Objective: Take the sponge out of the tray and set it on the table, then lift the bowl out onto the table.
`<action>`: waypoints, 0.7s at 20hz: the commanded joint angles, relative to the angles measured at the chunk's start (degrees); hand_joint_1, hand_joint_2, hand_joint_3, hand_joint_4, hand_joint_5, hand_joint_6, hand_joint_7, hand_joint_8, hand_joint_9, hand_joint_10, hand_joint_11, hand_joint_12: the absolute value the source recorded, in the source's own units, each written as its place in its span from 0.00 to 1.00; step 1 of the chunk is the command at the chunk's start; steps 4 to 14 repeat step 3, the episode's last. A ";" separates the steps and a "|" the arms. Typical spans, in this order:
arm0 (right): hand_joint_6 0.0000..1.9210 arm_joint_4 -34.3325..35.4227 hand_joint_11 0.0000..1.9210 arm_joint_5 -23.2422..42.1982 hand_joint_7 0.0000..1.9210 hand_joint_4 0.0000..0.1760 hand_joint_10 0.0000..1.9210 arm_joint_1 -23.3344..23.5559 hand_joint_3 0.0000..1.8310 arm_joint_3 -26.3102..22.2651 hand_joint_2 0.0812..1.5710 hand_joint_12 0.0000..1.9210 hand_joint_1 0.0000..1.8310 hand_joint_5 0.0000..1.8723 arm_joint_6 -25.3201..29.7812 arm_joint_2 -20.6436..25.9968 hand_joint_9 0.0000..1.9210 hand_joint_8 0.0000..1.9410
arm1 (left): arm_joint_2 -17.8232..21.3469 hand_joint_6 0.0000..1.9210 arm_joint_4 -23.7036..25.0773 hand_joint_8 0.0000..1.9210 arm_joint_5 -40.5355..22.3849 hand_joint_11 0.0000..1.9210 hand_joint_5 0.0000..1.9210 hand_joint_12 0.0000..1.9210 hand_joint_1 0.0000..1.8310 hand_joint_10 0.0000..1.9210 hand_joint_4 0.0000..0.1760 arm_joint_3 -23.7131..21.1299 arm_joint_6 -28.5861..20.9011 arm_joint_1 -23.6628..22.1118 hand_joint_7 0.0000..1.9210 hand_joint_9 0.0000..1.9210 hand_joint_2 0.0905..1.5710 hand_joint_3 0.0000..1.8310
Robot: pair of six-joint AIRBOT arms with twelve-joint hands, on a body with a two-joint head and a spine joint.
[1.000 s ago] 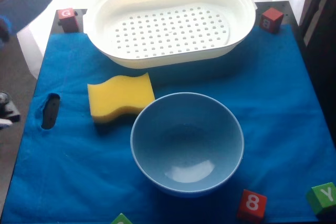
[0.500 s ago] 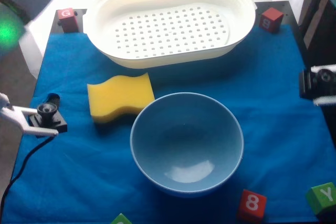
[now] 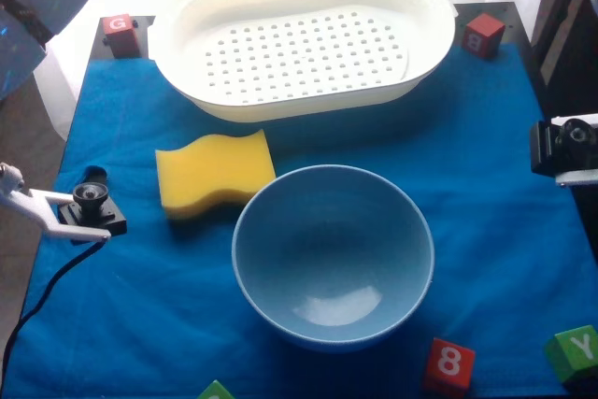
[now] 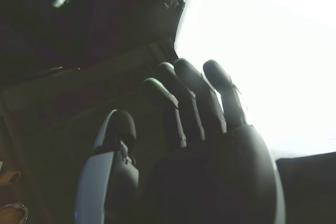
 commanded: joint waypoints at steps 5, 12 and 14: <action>0.30 1.34 0.30 5.30 0.54 0.00 0.67 0.50 0.00 0.00 0.74 0.86 0.32 0.49 0.79 -0.22 0.40 0.26 | -0.67 0.68 0.43 0.77 -6.27 0.11 0.32 0.88 0.25 0.87 0.00 0.19 -0.84 -0.73 0.40 0.36 0.78 0.00; 0.30 1.34 0.30 5.30 0.54 0.00 0.67 0.50 0.00 0.00 0.74 0.86 0.32 0.49 0.79 -0.22 0.40 0.26 | -0.67 0.68 0.43 0.77 -6.27 0.11 0.32 0.88 0.25 0.87 0.00 0.19 -0.84 -0.73 0.40 0.36 0.78 0.00; 0.30 1.34 0.30 5.30 0.54 0.00 0.67 0.50 0.00 0.00 0.74 0.86 0.32 0.49 0.79 -0.22 0.40 0.26 | -0.67 0.68 0.43 0.77 -6.27 0.11 0.32 0.88 0.25 0.87 0.00 0.19 -0.84 -0.73 0.40 0.36 0.78 0.00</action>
